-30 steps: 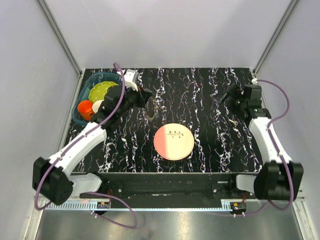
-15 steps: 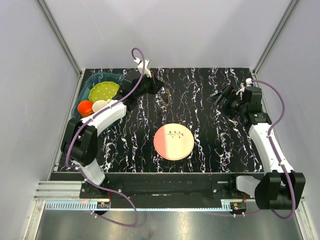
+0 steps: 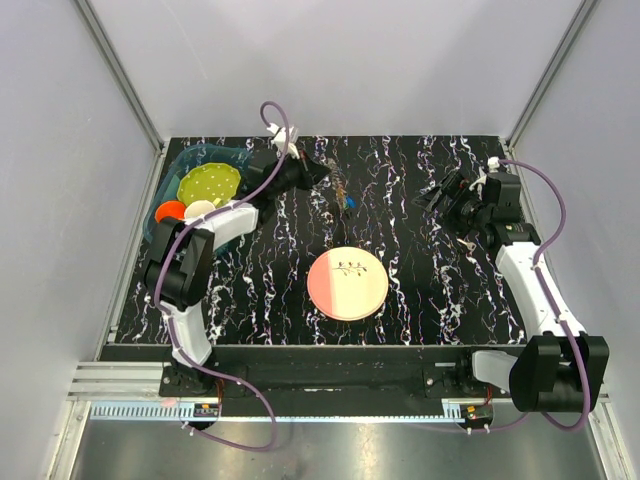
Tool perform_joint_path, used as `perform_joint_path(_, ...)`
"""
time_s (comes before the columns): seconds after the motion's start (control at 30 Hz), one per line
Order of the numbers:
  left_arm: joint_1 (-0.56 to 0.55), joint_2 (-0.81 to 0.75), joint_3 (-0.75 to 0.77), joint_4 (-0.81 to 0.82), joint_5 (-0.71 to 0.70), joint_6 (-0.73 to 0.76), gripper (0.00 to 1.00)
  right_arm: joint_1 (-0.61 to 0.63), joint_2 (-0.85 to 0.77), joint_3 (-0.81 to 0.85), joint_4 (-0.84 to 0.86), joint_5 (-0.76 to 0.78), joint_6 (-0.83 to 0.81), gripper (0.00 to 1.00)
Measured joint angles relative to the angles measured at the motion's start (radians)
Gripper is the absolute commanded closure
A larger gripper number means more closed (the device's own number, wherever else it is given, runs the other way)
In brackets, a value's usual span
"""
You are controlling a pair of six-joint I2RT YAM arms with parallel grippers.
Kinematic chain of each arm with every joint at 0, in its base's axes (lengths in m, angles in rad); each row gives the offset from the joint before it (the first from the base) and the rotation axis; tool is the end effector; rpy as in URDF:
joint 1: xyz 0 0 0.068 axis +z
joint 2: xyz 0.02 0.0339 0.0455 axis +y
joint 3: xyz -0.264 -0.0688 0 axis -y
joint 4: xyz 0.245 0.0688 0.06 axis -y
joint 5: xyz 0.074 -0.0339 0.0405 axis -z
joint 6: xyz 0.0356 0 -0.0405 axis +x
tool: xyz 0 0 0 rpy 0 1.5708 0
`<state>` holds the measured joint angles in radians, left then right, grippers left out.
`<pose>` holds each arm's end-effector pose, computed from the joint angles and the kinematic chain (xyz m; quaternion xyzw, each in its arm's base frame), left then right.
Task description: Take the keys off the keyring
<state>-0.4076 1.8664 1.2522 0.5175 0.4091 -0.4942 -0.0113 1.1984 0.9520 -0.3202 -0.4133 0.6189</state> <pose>0.3964 -0.1866 0.2636 0.1050 0.7303 -0.4222 0.5268 0.2663 0.0113 0.3006 0.1720 0.8463 0.3125 0.3957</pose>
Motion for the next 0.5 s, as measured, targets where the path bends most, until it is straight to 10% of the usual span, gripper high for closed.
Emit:
perform_joint_path(0.23, 0.103, 0.052, -0.137, 0.044, 0.044, -0.013, 0.86, 0.009, 0.030, 0.050, -0.099, -0.010, -0.032, 0.00)
perform_joint_path(0.5, 0.113, 0.056, -0.146, -0.047, 0.060, 0.021, 0.39, 0.075, 0.054, 0.146, -0.259, -0.015, -0.083, 0.00)
